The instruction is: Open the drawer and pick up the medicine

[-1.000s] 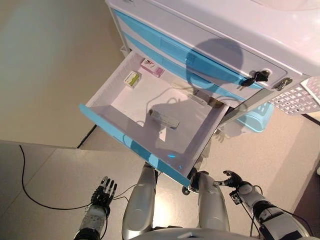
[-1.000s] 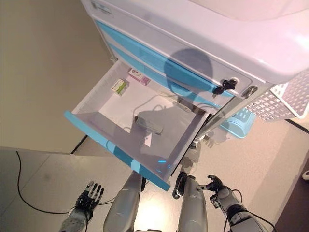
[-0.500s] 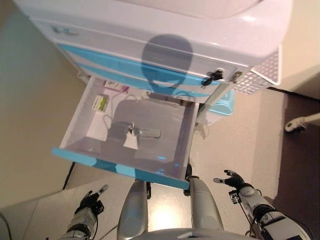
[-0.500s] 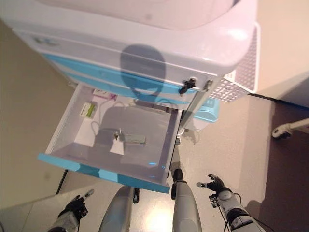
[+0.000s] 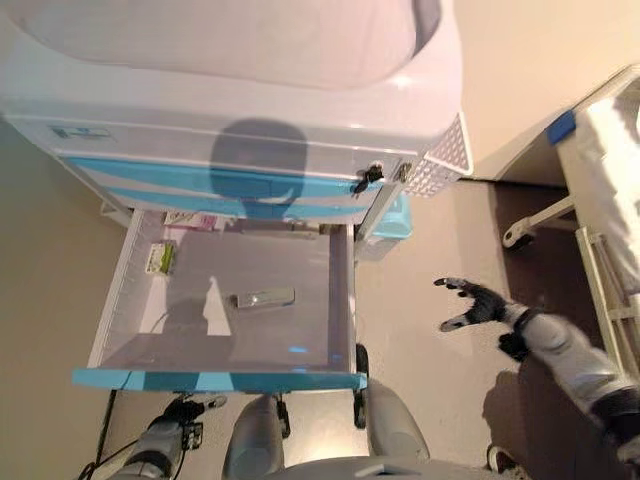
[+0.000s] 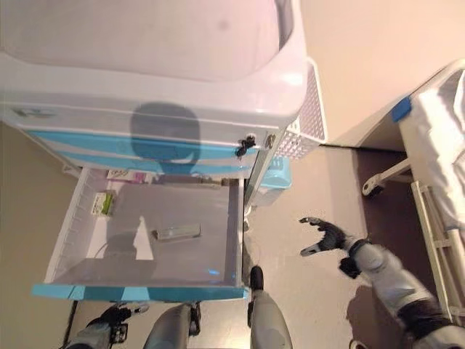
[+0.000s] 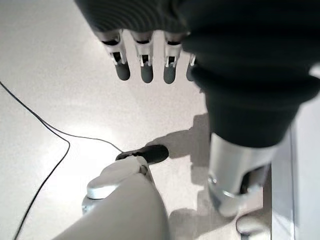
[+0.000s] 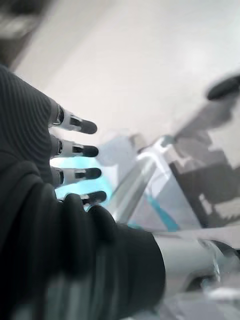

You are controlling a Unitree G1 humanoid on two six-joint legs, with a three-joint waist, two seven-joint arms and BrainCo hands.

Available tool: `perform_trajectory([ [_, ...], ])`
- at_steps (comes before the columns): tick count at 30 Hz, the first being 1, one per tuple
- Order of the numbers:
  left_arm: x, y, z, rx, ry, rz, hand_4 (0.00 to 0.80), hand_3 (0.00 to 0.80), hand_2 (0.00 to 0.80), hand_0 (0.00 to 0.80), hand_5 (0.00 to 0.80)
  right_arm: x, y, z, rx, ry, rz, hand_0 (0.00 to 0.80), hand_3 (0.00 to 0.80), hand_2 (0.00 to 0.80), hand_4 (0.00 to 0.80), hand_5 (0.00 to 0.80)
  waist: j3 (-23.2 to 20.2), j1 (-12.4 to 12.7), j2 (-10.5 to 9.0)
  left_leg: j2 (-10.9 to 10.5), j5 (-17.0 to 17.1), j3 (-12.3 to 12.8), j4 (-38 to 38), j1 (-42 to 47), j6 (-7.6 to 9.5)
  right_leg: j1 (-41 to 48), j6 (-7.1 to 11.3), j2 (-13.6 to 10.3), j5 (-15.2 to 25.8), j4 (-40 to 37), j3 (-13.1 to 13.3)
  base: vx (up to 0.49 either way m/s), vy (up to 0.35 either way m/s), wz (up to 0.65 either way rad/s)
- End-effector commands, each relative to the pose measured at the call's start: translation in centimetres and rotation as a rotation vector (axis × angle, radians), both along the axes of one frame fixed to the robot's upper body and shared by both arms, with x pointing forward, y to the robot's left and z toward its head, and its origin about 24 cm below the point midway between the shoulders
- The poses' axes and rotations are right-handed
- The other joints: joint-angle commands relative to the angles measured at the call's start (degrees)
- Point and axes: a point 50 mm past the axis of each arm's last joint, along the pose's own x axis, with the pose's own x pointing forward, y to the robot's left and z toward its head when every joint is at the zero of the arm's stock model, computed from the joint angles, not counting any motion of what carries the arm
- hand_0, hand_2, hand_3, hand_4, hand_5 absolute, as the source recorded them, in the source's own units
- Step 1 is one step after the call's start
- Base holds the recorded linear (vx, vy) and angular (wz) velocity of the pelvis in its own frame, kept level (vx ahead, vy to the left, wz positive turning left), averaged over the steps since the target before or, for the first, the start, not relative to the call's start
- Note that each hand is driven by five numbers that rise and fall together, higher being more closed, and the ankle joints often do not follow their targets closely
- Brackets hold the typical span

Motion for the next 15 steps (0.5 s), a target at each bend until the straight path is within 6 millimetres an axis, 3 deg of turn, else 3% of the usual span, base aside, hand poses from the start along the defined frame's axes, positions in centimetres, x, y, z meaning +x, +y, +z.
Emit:
perform_trajectory([
  [1, -1.4, 0.4, -0.3, -0.017, 0.048, 0.014, 0.000, 0.000, 0.000, 0.000, 0.000, 0.6, 1.2, 3.2, 0.024, 0.041, 0.144, 0.000, 0.000, 0.000, 0.000, 0.000, -0.34, 0.69, 0.02, -1.74, -0.61, -1.24, -1.89, 0.27, 0.10, -0.18, 2.00, 1.25, -2.19, 3.72, -2.05, 0.075, -0.028, 0.04],
  [3, -2.0, 0.4, -0.4, -0.032, 0.051, 0.024, 0.000, 0.000, 0.000, 0.000, 0.000, 0.0, 3.3, 4.6, 0.122, 0.144, 0.267, 0.000, 0.000, 0.000, 0.000, 0.000, -2.31, 1.37, -0.58, -1.25, -0.69, -1.40, -2.71, 2.00, -0.38, 2.02, 1.94, 1.39, -2.41, 2.35, -2.84, 0.111, -0.050, 0.00],
  [6, -2.3, 0.4, -0.5, -0.041, 0.053, 0.034, 0.000, 0.000, 0.000, 0.000, 0.000, -0.4, 4.1, 4.8, 0.179, 0.192, 0.302, 0.000, 0.000, 0.000, 0.000, 0.000, -3.07, 1.41, -0.72, -1.10, -0.64, -1.54, -3.21, 2.74, -0.51, 2.88, 1.90, 1.46, -2.47, 1.80, -3.23, 0.061, -0.025, 0.04],
  [9, -3.4, 0.2, -0.8, -0.059, 0.065, 0.058, 0.000, 0.000, 0.000, 0.000, 0.000, -1.9, 7.2, 5.2, 0.362, 0.354, 0.423, 0.000, 0.000, 0.000, 0.000, 0.000, -6.05, 2.28, -1.25, -0.46, -0.16, -1.87, -5.68, 5.33, -1.07, 5.60, 1.74, 1.96, -2.79, -0.19, -4.45, 0.090, -0.041, 0.10],
  [10, -3.4, 0.2, -0.8, -0.060, 0.065, 0.060, 0.000, 0.000, 0.000, 0.000, 0.000, -1.9, 7.2, 5.2, 0.362, 0.355, 0.424, 0.000, 0.000, 0.000, 0.000, 0.000, -6.04, 2.16, -1.22, -0.47, -0.12, -1.90, -5.78, 5.43, -1.08, 5.70, 1.74, 1.96, -2.78, -0.26, -4.49, 0.084, -0.039, 0.14],
  [15, -6.0, 0.0, -1.4, -0.062, 0.135, 0.087, 0.000, 0.000, 0.000, 0.000, 0.000, -1.9, 11.4, 5.9, 0.562, 0.424, 0.542, 0.000, 0.000, 0.000, 0.000, 0.000, -9.73, 3.47, -1.96, 0.18, 1.15, -3.08, -10.19, 8.89, -1.76, 9.14, 1.35, 2.74, -3.37, -2.90, -6.02, 0.086, -0.052, 0.13],
])
